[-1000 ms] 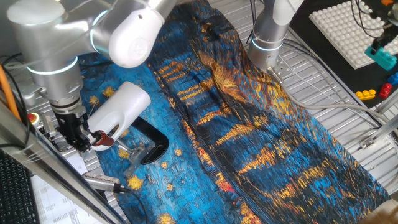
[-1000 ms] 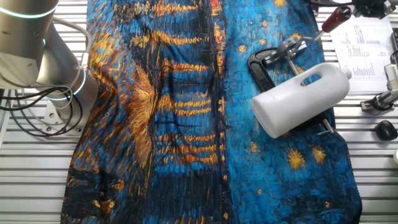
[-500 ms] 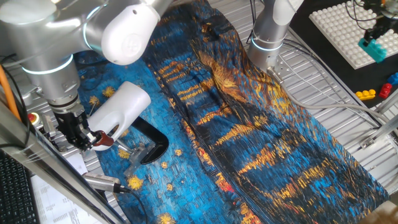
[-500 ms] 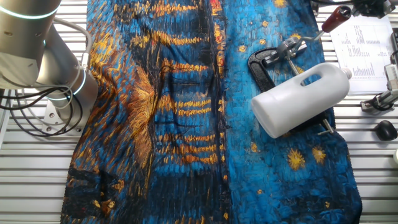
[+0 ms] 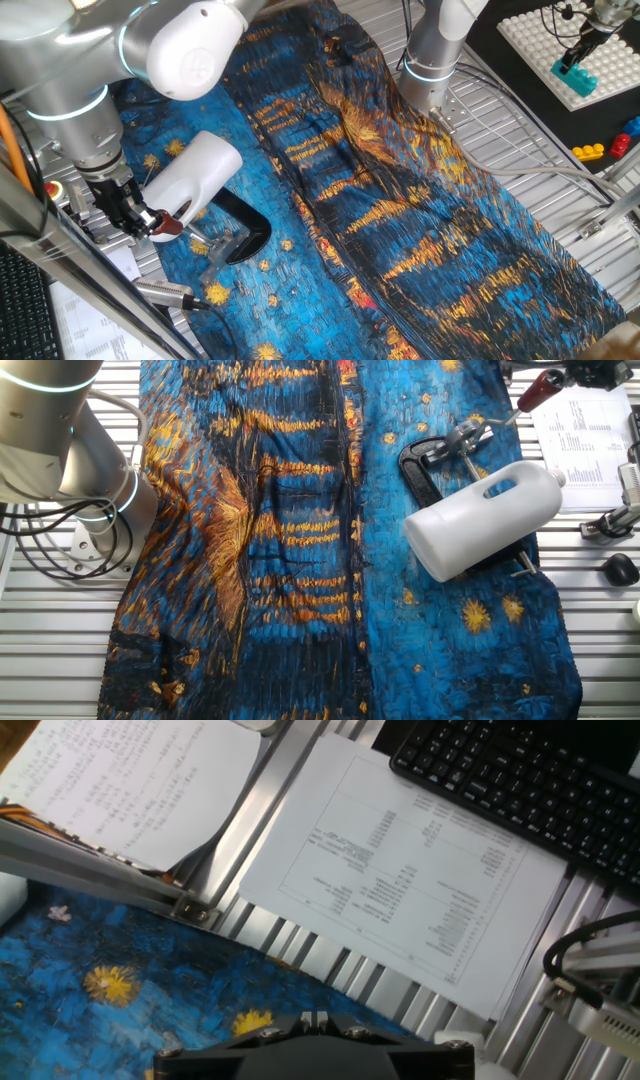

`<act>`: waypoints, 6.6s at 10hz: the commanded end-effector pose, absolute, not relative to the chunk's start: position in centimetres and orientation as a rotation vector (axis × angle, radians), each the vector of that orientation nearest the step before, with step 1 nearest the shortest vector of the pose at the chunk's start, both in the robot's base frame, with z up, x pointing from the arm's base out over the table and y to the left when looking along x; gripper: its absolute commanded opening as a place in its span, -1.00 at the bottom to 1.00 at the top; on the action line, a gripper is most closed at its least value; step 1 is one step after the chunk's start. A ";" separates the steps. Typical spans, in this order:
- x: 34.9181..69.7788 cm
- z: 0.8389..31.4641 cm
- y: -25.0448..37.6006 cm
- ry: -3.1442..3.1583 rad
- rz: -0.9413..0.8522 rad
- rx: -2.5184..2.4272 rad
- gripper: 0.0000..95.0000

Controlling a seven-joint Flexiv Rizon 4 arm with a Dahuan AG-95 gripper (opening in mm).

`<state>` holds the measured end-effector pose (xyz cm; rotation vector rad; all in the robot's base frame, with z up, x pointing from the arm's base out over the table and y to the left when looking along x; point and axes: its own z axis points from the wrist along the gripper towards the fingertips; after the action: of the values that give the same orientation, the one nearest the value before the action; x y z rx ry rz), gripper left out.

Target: Push down the lever

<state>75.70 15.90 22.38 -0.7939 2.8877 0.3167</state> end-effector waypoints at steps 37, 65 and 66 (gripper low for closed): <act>73.7 22.3 16.0 2.938 0.370 -0.661 -1.00; 67.2 20.3 14.1 2.943 0.339 -0.780 -1.00; 66.8 20.0 14.0 2.945 0.329 -0.786 -1.00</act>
<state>66.60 13.93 19.89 -0.7883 2.9491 0.3312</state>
